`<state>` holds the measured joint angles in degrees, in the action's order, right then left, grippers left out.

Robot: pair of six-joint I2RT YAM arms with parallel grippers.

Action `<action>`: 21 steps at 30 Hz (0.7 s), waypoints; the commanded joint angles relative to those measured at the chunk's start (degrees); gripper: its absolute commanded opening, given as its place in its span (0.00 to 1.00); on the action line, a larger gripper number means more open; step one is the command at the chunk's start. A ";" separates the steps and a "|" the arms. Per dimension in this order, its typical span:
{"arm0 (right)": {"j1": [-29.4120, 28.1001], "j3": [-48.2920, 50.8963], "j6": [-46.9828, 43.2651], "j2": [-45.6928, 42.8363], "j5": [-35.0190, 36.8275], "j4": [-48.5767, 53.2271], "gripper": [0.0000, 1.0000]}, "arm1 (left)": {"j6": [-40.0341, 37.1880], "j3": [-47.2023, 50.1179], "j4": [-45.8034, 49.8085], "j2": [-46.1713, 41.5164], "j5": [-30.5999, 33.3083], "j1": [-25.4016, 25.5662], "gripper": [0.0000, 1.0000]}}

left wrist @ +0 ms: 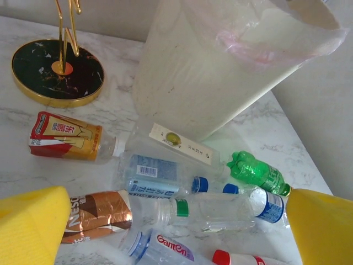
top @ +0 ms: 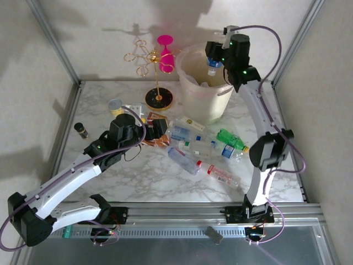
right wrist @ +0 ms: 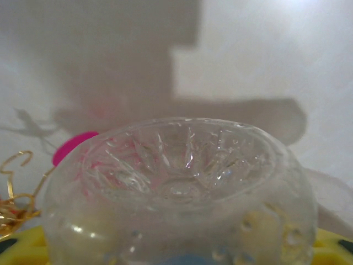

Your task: Put the plastic bottles in the bin

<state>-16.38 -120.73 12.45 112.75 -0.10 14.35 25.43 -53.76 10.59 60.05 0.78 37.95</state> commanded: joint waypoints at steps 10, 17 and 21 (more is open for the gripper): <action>-0.23 -8.55 -2.12 12.95 -5.53 10.32 0.63 | -0.36 0.11 -2.67 -1.08 -0.14 -0.94 1.00; -0.52 -8.02 -3.27 13.65 -4.81 11.93 0.82 | -0.19 0.06 -2.72 -0.98 -0.62 -1.29 1.00; -0.63 -8.25 -4.01 12.27 -2.96 12.09 0.96 | 0.08 0.01 -2.77 -1.28 -0.76 -2.04 1.00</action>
<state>-16.53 -127.00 9.47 126.76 -4.23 26.15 25.28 -53.76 8.88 60.03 0.69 36.80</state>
